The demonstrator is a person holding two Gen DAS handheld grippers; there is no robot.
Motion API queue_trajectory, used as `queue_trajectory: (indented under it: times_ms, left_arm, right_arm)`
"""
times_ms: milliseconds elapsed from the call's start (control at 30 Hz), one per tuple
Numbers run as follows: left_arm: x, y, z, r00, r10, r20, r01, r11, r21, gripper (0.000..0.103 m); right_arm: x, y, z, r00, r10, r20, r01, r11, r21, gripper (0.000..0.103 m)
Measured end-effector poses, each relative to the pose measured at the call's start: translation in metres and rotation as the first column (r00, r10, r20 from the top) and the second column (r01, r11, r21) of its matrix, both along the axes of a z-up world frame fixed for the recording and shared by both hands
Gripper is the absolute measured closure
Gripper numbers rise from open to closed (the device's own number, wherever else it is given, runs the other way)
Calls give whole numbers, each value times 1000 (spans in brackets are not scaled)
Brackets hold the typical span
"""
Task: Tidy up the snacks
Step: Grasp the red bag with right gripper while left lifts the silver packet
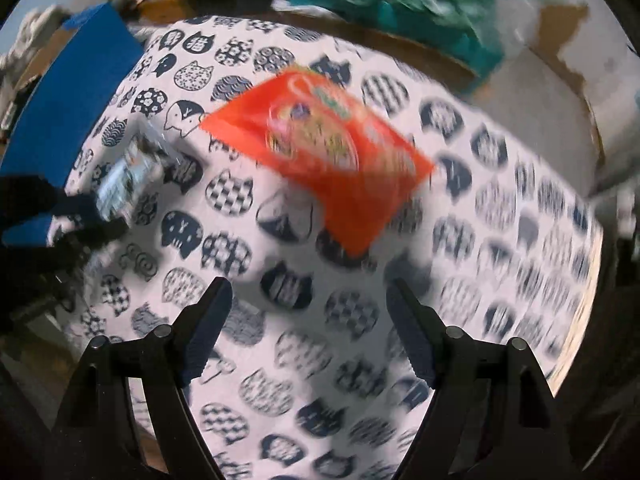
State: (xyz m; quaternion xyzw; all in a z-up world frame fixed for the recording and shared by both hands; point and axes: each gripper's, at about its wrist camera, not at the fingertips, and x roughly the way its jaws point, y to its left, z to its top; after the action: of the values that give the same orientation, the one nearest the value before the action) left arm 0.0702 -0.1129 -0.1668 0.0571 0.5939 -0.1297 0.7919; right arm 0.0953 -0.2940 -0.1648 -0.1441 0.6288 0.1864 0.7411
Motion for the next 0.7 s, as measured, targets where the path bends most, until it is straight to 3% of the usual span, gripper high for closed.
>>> queue_trajectory:
  times_ms: [200, 400, 567, 700]
  left_arm:
    - [33, 15, 4, 998, 62, 15, -62, 998, -5, 76]
    - [54, 18, 8, 998, 57, 34, -58, 998, 31, 76]
    - [63, 27, 5, 998, 61, 10, -62, 998, 33, 76]
    - [63, 27, 3, 998, 58, -7, -58, 998, 21, 76]
  right_arm:
    - [37, 17, -8, 989, 149, -7, -149, 985, -83, 24]
    - [58, 36, -20, 953, 299, -38, -302, 944, -131, 24]
    - [71, 44, -36, 934, 354, -46, -357, 921, -157, 24]
    - [84, 50, -48, 935, 350, -57, -354, 925, -138, 22]
